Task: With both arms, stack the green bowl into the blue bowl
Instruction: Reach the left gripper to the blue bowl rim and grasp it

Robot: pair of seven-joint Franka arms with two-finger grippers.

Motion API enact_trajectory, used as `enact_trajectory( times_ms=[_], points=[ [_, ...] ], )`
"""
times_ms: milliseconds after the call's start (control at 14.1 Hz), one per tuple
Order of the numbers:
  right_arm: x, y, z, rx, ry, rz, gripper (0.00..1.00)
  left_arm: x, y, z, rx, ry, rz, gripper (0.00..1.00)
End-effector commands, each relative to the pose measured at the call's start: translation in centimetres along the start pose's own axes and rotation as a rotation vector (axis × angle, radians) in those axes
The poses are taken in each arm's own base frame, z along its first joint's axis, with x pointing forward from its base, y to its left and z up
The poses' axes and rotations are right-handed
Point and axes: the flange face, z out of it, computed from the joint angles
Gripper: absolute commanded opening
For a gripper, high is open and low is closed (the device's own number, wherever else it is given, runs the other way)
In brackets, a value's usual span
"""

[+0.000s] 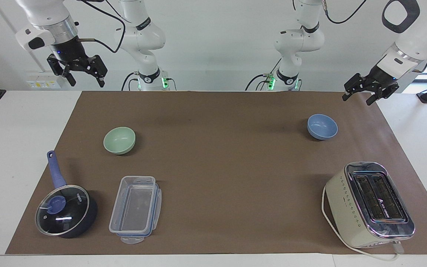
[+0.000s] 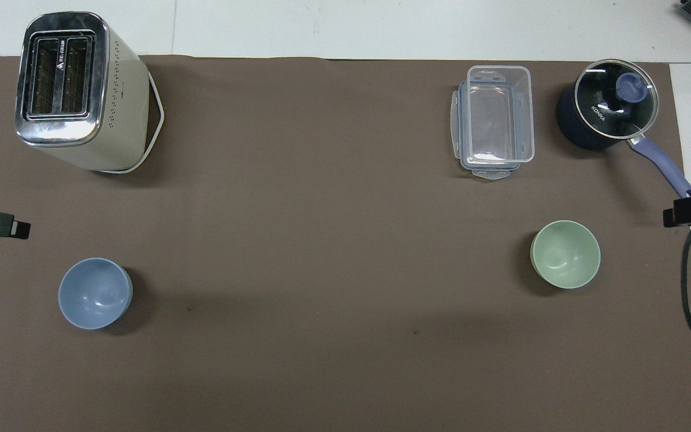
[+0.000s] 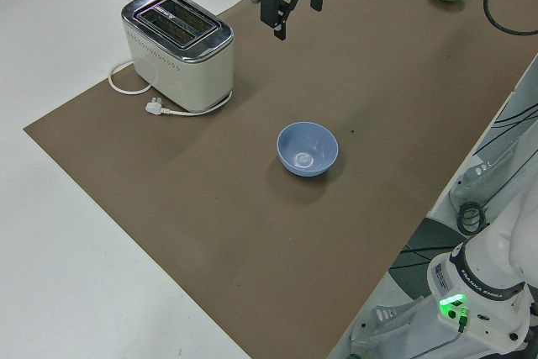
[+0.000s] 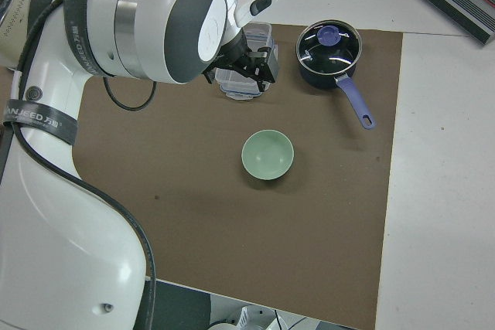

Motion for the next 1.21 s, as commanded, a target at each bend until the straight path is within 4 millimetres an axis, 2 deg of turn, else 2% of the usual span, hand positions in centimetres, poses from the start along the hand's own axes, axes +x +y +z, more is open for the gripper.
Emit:
enact_trajectory(
  times_ms=[0,284,497,639,851,1064,1135],
  points=[
    [-0.3,0.5,0.0,0.004,0.011,-0.013,1.00,-1.6,-1.1,1.8,-0.032,0.003,0.028,1.00],
    [-0.3,0.5,0.0,0.004,0.011,-0.013,1.00,-3.0,-4.9,3.6,-0.100,0.013,0.029,1.00],
    [-0.3,0.5,0.0,0.004,0.011,-0.013,1.00,-3.7,-6.7,5.9,-0.099,0.026,0.029,1.00],
    [-0.3,0.5,0.0,0.004,0.011,-0.013,1.00,-4.4,-8.1,8.3,-0.107,0.024,0.032,1.00],
    [-0.3,0.4,0.0,0.004,0.010,-0.015,1.00,-6.9,-10.4,10.8,-0.119,0.015,0.008,1.00],
    [-0.3,0.5,0.0,0.004,0.011,-0.013,1.00,-8.9,-11.8,14.3,-0.117,0.015,-0.012,1.00],
    [-0.3,0.5,0.0,0.004,0.010,-0.013,1.00,-9.2,-11.9,15.4,-0.116,0.015,0.005,0.97]
  ],
)
